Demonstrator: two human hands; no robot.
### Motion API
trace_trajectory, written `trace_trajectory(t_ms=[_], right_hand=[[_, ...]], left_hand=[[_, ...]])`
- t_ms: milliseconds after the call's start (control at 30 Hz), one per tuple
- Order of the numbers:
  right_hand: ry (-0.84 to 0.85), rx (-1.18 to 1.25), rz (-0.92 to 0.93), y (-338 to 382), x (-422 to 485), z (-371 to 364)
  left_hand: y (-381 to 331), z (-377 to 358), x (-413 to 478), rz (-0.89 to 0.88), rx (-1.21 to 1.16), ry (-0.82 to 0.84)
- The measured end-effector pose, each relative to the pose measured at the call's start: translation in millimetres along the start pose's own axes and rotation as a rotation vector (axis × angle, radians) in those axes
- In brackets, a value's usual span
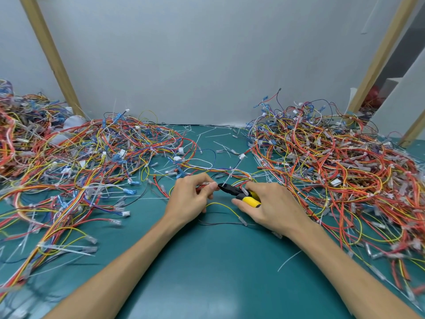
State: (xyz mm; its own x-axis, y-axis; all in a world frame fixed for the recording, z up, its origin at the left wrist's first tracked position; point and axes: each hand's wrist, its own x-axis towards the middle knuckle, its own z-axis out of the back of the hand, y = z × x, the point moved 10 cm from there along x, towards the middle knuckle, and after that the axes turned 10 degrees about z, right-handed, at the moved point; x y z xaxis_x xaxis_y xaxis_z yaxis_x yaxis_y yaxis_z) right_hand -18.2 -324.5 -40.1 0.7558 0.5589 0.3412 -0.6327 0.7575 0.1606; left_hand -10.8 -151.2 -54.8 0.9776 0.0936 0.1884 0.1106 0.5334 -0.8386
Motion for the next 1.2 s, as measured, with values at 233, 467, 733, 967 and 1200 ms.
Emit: trace_trajectory(t_ms=[233, 467, 733, 967, 1200], right_hand=[[0.002, -0.039, -0.097, -7.8, -0.9, -2.5], [-0.010, -0.021, -0.108, -10.1, -2.3, -1.2], [0.053, 0.026, -0.102, -8.0, -2.3, -13.4], [0.104, 0.041, -0.082, -4.7, -3.0, -18.5], [0.148, -0.081, -0.058, 4.3, -4.0, -22.4]], left_hand=[[-11.7, -7.6, -5.2, -0.091, 0.090, 0.032], [-19.3, -4.2, -11.0, -0.158, 0.219, -0.058], [-1.8, -14.1, -1.4, -0.006, 0.063, 0.124], [3.6, -20.6, 0.2, 0.038, 0.152, 0.224], [-3.0, -18.5, -6.8, 0.025, 0.183, 0.210]])
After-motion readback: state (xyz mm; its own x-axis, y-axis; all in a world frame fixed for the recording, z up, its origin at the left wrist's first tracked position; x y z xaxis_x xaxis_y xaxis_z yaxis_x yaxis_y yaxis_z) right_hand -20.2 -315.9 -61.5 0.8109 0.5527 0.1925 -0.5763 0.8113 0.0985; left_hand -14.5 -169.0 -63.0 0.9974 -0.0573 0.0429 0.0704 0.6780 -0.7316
